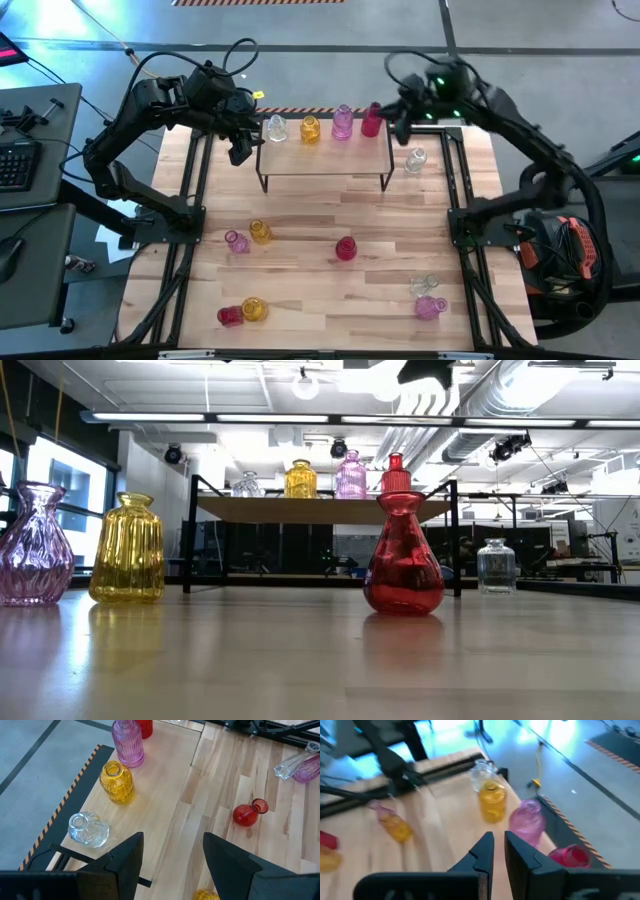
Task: Sort vases onto shelf
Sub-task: Put the top yellow vase aligned with the other yellow vase on the shelf
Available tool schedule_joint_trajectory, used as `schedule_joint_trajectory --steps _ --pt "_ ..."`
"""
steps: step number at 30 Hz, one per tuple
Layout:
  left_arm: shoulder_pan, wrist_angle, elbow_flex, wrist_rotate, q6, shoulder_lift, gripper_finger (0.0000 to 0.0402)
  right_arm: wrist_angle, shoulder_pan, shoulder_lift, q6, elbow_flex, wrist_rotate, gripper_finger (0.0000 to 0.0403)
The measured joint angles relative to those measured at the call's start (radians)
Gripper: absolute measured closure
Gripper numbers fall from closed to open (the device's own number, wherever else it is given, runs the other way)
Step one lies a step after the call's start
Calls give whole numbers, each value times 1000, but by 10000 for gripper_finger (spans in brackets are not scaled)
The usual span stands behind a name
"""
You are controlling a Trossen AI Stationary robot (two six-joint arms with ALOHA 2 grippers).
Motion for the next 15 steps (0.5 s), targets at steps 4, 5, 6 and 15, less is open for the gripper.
schedule_joint_trajectory --steps 4,5,6,15 --pt "0 0 0 0 0 0 204 161 0 -172 36 -229 -79 375" --pt "0 0 0 0 0 0 204 196 0 -208 40 -284 -97 375" --pt "0 0 0 0 0 0 204 222 0 -242 47 -335 -112 375" --pt "0 0 0 0 0 0 204 546 43 -535 73 -790 -141 375"
